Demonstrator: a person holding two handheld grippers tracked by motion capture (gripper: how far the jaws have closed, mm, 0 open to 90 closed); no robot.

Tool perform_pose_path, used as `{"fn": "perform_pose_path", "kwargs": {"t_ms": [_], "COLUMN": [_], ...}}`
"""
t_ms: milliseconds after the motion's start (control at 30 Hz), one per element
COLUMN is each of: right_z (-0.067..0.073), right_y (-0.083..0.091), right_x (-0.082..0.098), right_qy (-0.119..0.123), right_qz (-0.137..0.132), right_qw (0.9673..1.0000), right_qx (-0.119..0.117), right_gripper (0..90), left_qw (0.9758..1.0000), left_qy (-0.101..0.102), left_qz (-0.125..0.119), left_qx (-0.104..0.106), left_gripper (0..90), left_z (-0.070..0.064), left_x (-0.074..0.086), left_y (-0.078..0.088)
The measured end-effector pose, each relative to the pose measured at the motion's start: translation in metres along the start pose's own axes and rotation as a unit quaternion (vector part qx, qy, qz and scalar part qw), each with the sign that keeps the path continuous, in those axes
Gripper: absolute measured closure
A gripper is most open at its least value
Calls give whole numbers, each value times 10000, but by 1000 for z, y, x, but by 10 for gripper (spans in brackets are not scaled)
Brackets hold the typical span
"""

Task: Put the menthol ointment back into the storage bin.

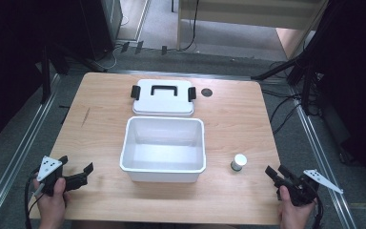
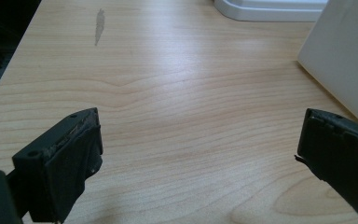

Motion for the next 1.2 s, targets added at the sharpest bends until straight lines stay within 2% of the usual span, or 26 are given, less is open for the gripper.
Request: {"fn": "perform_pose_path", "kwargs": {"t_ms": [67,100,133,167,200,267,300,333,367,400,433,500,567,633,667,700,833,933,967,1000,1033,1067,1100,1133,1167,1200], "right_z": [0,-1,1,3,3,9,13,23,23,30,30,37,41,47,52,52,64,69,73,75,75,76,80,81,82,82], "right_y": [-1,0,1,3,3,4,5,5,5,4,4,3,1,-2,-6,-6,-11,-15,-17,-18,-18,-19,-20,-21,-21,-21], "right_x": [-3,-7,-15,-18,-18,-23,-24,-25,-25,-24,-24,-20,-14,-9,-6,-6,-6,-10,-13,-14,-14,-15,-17,-18,-19,-19], "right_qy": [-42,-20,136,230,230,378,435,520,520,715,715,1032,1332,1605,1842,1842,2028,2100,2126,2151,2151,2197,2291,2328,2357,2357], "right_qz": [83,159,292,364,364,486,580,853,853,1311,1311,1790,2266,2666,2986,2986,3531,3761,3926,4009,4009,4097,4245,4331,4399,4399], "right_qw": [10000,9998,9988,9979,9979,9969,9960,9940,9940,9871,9871,9759,9608,9456,9315,9315,9074,8958,8877,8833,8833,8780,8682,8629,8583,8583], "right_qx": [17,124,372,475,475,499,527,441,441,577,577,709,880,948,963,963,1037,1096,1127,1133,1133,1140,1160,1168,1197,1197], "right_gripper": [313,316,326,326,326,325,314,299,300,288,288,287,276,273,269,269,258,260,260,259,259,256,259,259,259,259], "left_qw": [10000,10000,10000,10000,10000,10000,10000,10000,10000,10000,10000,10000,10000,10000,10000,10000,10000,9999,9999,9999,10000,10000,10000,9999,9999,9999], "left_qy": [17,21,34,36,23,-5,-21,-29,-31,-23,-23,-44,-44,-54,-43,-52,46,66,56,46,38,30,27,31,29,29], "left_qz": [-10,-13,-4,2,-2,17,35,39,34,27,27,6,15,35,43,48,64,77,86,86,63,23,9,-51,-76,-76], "left_qx": [3,0,-9,-21,-25,2,8,7,-1,0,0,7,21,3,-3,-8,-18,-21,-22,-36,-67,-91,-90,-97,-85,-85], "left_gripper": [6,6,6,6,6,6,6,6,6,6,6,6,6,6,6,6,6,6,6,6,6,6,6,6,6,6], "left_z": [0,1,1,1,1,0,-1,-1,-1,-1,-1,-1,-1,-1,-1,-1,1,2,2,2,2,2,2,2,1,1], "left_x": [0,0,0,0,0,1,1,1,1,1,1,1,1,1,1,1,1,1,1,1,0,0,0,-1,-1,-1], "left_y": [0,0,0,1,1,0,0,0,0,1,1,1,1,0,0,-1,-2,-2,-2,-2,-2,-2,-1,0,1,1]}}
Point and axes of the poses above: each handheld gripper's, and its own axes: y roughly backward along the jaws, x roughly out of its underside, z roughly to its left, the point moved 9 cm from there along -y, roughly forward along the jaws, and after that the axes turned 5 degrees about -z, right-handed, at the moved point
